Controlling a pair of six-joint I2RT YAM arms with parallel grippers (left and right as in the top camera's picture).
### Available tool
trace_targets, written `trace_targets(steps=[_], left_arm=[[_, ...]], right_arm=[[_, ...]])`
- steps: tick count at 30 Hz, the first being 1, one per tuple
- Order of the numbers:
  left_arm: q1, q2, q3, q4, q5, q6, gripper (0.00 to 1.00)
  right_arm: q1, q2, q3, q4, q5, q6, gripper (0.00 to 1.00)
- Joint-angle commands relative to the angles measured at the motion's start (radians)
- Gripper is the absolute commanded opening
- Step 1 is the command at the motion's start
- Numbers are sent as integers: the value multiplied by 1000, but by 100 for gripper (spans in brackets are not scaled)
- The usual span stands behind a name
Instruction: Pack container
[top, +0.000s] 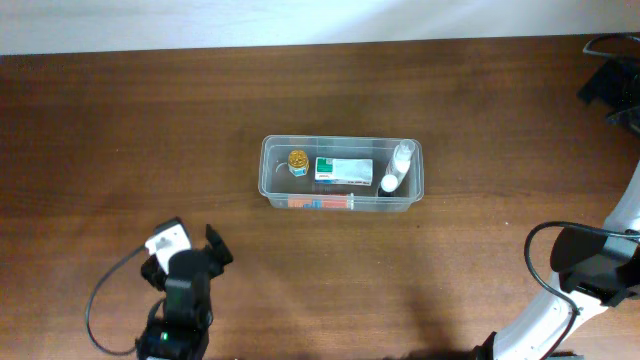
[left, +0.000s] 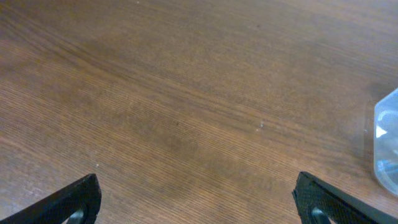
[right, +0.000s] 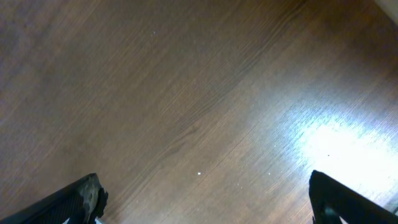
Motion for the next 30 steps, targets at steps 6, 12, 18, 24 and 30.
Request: trace_targets(steps=[6, 12, 18, 24, 30], left_arm=[[114, -241, -129, 21, 220, 85, 99], [119, -330, -130, -47, 272, 143, 99], [124, -418, -130, -63, 290, 169, 99], [152, -501, -130, -65, 312, 169, 99], [152, -578, -130, -64, 311, 169, 99]], right_arm=[[-3, -19, 13, -5, 16, -6, 98], [-3, -19, 13, -5, 16, -6, 98], [-3, -19, 13, -5, 16, -6, 98], [-3, -19, 13, -5, 16, -6, 98], [-3, -19, 13, -5, 16, -6, 98]])
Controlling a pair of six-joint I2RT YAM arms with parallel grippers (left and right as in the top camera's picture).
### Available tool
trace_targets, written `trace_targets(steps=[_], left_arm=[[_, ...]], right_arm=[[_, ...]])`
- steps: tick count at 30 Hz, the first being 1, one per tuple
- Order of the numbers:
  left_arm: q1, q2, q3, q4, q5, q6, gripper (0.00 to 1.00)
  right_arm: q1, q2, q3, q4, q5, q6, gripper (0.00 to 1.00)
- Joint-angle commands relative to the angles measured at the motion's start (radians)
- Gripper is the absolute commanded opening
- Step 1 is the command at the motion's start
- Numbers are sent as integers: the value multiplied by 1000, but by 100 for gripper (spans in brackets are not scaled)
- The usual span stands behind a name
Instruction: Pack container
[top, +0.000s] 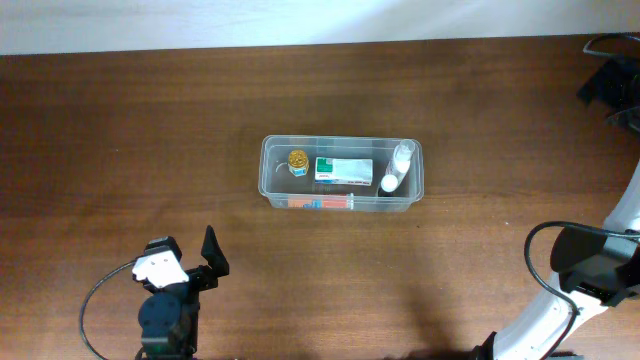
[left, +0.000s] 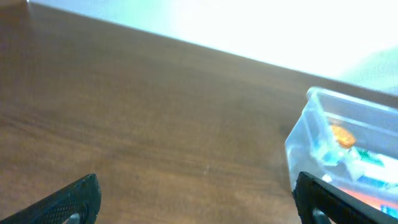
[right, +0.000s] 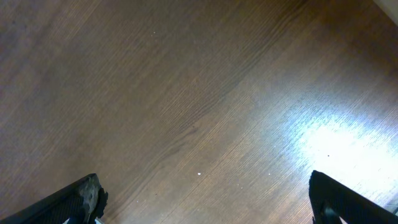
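Observation:
The clear plastic container (top: 268, 172) stands at the table's middle. In it are a small yellow-lidded jar (top: 297, 159), a green and white box (top: 343, 170) and two white bottles (top: 398, 165). The left wrist view catches its left end (left: 300, 138) with the jar's lid (left: 341, 133) inside. My left gripper (left: 196, 205) is open and holds nothing, low at the front left (top: 190, 265), well short of the container. My right gripper (right: 205, 202) is open over bare wood, nothing between its fingers.
The brown wooden table (top: 120, 150) fills the overhead view, with a pale wall along its far edge. The right arm's white link and black cable (top: 590, 265) sit at the front right. Dark equipment (top: 610, 85) sits at the far right corner.
My left gripper has drawn back toward the table's front edge and tilted up, so its camera now sees the container's left end and the wall. The right arm has not moved.

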Motion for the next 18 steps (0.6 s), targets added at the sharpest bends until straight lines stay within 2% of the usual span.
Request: trace_targets(steps=[1, 9, 18], left_arm=[[6, -40, -8, 0, 16, 20, 99], [6, -148, -8, 0, 17, 20, 99], [6, -178, -8, 0, 18, 19, 100]], right_arm=[[-3, -19, 13, -5, 16, -6, 98], [-3, -19, 13, -5, 16, -6, 98], [-3, -19, 13, -5, 16, -6, 98]])
